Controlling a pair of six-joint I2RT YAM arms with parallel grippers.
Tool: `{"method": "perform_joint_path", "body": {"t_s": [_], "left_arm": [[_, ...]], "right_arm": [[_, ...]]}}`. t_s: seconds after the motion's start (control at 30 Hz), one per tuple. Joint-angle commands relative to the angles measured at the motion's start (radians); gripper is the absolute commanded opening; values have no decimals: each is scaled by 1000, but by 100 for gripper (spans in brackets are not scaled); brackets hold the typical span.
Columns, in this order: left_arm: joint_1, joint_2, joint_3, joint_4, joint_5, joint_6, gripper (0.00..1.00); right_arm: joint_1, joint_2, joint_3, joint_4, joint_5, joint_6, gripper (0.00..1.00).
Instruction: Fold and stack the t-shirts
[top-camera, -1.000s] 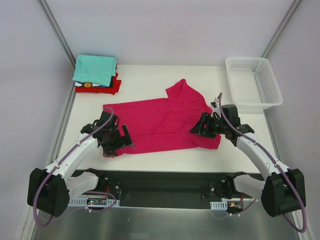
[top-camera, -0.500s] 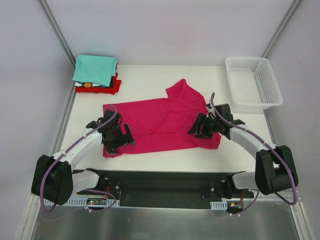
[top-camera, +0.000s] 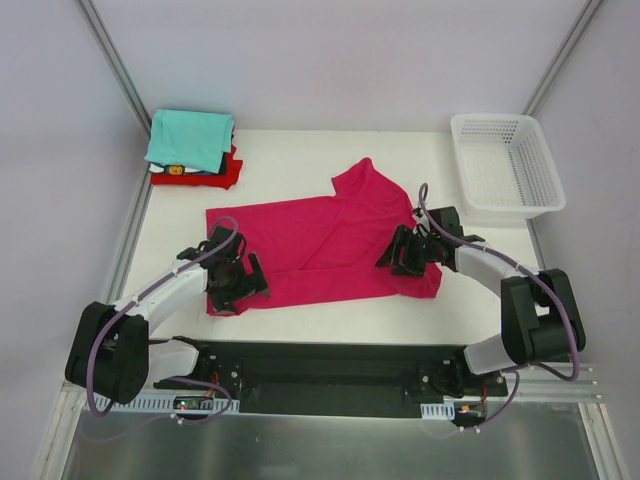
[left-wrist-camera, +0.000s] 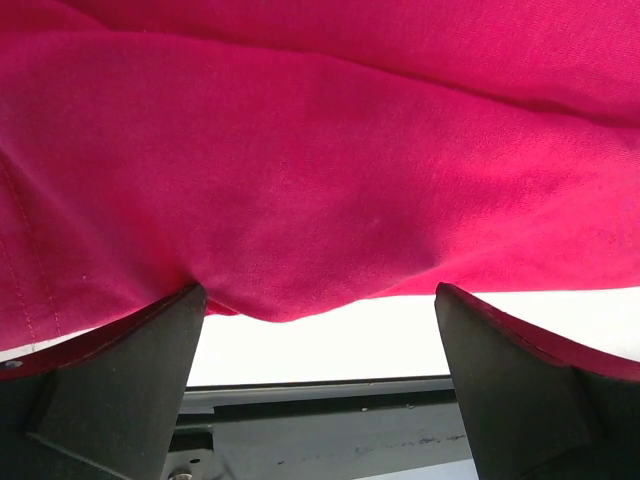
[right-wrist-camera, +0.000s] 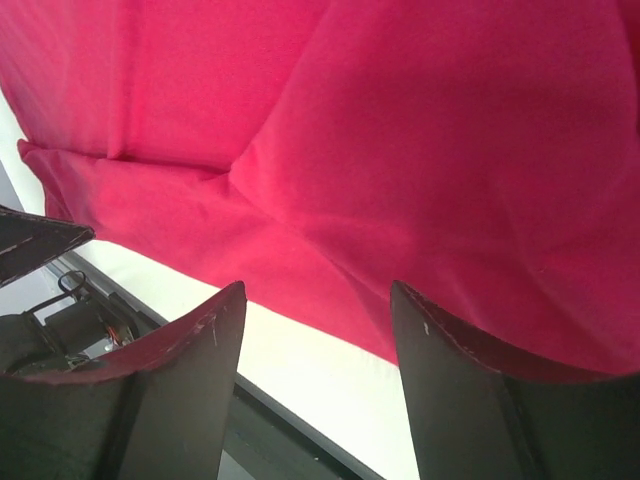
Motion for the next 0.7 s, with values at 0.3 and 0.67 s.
{"method": "perform_joint_path", "body": {"t_s": [0.3,0.67], "left_arm": [[4,53,-31,43,-44,19,99],[34,-39,-94,30,-53,-11,99]], "right_arm": [[-15,42,71,-180,196,-79,65],[-7,97,124,-301,427,-105,67]]}}
